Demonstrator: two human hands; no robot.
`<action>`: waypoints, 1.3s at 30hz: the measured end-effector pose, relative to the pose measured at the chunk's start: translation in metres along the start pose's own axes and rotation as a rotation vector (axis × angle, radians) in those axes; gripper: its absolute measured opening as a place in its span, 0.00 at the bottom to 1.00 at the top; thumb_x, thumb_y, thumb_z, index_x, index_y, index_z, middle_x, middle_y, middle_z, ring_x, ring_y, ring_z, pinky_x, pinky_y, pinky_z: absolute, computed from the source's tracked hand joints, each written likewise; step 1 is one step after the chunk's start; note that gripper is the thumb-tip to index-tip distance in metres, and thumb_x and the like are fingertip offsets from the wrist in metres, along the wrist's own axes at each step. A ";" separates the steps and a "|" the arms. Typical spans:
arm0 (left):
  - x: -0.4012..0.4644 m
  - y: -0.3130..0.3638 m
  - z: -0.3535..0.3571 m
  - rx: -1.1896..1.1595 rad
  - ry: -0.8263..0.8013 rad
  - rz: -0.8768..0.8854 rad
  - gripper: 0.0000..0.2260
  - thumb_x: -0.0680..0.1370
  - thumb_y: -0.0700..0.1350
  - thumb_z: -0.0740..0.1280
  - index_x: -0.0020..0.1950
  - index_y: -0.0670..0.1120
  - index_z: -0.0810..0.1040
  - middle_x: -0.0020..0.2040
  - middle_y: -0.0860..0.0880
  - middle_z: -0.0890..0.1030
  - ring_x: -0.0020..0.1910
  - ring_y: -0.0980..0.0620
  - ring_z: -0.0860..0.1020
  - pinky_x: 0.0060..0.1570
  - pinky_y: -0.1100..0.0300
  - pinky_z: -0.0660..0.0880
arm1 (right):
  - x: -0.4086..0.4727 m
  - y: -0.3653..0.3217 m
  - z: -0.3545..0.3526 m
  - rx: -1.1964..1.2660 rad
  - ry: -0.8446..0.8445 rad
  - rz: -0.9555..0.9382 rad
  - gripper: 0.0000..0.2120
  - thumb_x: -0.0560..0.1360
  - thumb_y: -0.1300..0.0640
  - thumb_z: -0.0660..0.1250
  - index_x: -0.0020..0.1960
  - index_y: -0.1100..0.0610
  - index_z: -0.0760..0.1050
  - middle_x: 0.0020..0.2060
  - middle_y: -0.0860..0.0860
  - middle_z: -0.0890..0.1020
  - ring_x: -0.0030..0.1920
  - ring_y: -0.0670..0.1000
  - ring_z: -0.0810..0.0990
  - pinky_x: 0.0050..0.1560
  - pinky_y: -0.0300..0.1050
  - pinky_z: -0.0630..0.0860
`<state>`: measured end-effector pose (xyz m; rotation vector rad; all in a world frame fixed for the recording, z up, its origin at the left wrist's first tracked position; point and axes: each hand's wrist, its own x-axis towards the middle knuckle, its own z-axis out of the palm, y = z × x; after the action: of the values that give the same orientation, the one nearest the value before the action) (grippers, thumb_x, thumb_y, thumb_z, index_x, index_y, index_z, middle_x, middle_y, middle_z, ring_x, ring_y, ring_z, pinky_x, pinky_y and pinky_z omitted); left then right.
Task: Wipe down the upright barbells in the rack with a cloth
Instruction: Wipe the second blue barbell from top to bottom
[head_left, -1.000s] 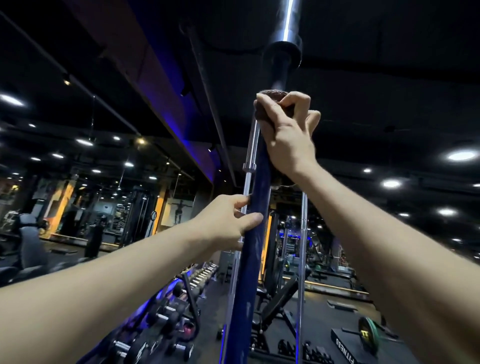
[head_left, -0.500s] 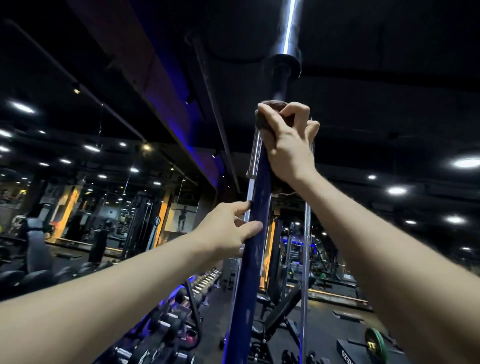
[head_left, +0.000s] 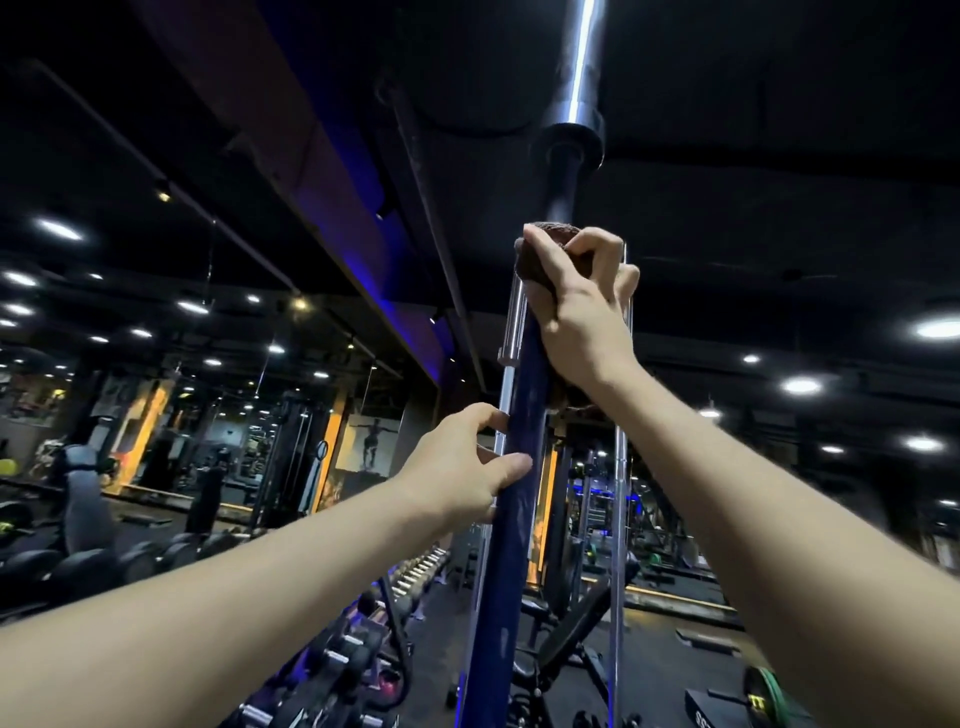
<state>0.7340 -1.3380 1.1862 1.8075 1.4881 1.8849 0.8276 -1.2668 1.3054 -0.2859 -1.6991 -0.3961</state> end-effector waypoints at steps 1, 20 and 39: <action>0.000 -0.002 0.000 0.003 0.001 -0.002 0.10 0.77 0.41 0.68 0.57 0.48 0.74 0.47 0.39 0.81 0.47 0.39 0.82 0.46 0.45 0.81 | -0.008 0.000 0.004 0.001 0.006 -0.007 0.22 0.80 0.53 0.60 0.72 0.40 0.63 0.63 0.50 0.57 0.57 0.50 0.54 0.53 0.47 0.69; -0.002 -0.009 -0.001 0.013 0.003 0.034 0.10 0.77 0.41 0.67 0.56 0.52 0.75 0.45 0.44 0.83 0.47 0.44 0.82 0.50 0.44 0.79 | -0.066 -0.003 0.013 0.112 0.040 -0.080 0.24 0.79 0.58 0.60 0.71 0.39 0.65 0.62 0.45 0.54 0.58 0.46 0.52 0.55 0.32 0.57; -0.006 0.000 -0.001 0.023 -0.024 0.032 0.09 0.77 0.39 0.66 0.56 0.48 0.72 0.44 0.40 0.83 0.44 0.41 0.83 0.46 0.43 0.80 | -0.091 0.004 0.005 0.279 -0.007 -0.083 0.27 0.74 0.59 0.61 0.70 0.39 0.64 0.57 0.47 0.59 0.54 0.41 0.56 0.62 0.21 0.47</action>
<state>0.7349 -1.3424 1.1817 1.8679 1.4883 1.8614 0.8400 -1.2581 1.2159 -0.0119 -1.7521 -0.2148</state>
